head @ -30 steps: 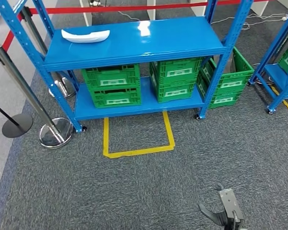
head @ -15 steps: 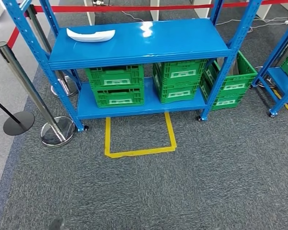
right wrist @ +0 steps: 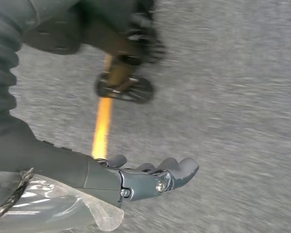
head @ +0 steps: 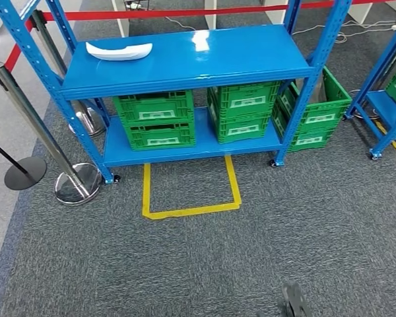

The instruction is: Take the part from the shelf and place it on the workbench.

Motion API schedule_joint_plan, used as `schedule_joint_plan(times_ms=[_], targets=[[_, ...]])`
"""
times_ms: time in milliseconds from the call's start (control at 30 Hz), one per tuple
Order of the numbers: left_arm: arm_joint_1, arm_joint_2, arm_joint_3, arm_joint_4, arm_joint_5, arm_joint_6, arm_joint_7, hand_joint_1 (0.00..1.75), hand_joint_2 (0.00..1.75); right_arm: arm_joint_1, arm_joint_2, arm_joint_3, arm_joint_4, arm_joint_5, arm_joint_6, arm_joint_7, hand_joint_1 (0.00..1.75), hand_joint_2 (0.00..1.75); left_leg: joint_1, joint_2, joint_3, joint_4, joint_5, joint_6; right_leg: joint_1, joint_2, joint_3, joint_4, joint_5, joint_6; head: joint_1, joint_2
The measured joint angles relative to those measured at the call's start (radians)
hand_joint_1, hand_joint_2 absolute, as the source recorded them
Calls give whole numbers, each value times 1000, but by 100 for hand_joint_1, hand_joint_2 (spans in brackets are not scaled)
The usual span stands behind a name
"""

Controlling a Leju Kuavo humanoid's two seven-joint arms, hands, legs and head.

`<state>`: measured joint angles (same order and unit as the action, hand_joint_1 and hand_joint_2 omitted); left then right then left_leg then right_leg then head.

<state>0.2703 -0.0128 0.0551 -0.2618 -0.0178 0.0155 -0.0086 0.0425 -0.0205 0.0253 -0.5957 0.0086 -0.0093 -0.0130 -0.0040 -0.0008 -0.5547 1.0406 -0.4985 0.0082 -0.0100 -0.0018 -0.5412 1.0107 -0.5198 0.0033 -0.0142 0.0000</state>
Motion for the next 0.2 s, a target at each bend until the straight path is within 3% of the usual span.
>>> schedule_joint_plan(times_ms=[133,200], targets=[[-13,4,-16,-7,14,-9,4,0,0,7,1,-1,31,-6,6,9,0,0,-1,-7,14,-35,6,15,-1,-11,0,1,-11,23,1,0],[-35,3,-20,-27,15,-10,4,0,0,28,2,-1,58,-6,6,10,0,0,4,-7,18,-46,11,25,-2,-7,-10,31,-32,30,2,0]])
